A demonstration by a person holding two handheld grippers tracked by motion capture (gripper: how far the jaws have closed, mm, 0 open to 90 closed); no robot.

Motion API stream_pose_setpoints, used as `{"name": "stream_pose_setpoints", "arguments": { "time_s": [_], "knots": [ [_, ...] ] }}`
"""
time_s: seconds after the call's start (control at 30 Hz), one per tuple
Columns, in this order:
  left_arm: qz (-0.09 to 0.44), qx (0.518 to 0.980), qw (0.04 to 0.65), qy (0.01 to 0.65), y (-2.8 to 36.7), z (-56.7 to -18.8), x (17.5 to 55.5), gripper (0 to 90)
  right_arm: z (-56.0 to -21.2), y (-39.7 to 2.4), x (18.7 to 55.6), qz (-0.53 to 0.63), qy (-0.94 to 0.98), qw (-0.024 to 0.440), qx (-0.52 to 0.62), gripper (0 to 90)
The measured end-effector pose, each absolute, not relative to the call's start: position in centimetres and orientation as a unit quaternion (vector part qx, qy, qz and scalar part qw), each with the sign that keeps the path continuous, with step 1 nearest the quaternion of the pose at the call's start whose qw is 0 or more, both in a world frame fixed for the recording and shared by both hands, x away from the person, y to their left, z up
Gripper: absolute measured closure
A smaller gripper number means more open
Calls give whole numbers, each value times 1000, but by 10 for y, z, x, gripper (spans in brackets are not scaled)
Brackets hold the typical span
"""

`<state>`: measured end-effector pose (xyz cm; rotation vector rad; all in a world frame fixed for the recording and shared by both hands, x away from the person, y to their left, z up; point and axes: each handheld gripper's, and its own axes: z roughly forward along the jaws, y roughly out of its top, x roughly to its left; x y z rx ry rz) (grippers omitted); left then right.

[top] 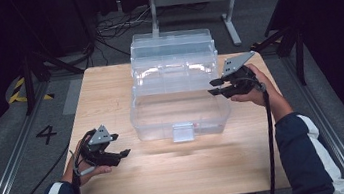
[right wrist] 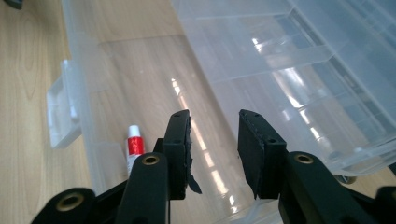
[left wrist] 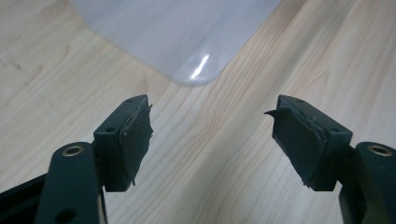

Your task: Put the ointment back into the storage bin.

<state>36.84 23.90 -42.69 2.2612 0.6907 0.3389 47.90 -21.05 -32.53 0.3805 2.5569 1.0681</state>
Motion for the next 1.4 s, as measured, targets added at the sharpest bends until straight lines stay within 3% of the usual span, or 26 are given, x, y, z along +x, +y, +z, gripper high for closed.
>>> {"name": "stream_pose_setpoints", "arguments": {
  "time_s": [0.53, 0.9, 1.1, 1.4],
  "knots": [
    [161, 871, 403, 230, 219, -384, 371, 301, -285, -205, 518, 411, 865, 232, 173, 563],
    [151, 877, 404, 211, 198, -380, 385, 299, -292, -197, 549, 395, 869, 219, 201, 536],
    [134, 888, 398, 187, 185, -378, 395, 402, -299, -193, 565, 388, 872, 204, 217, 529],
    [122, 900, 378, 179, 173, -386, 408, 470, -304, -190, 575, 356, 885, 201, 221, 545]
  ]
}}
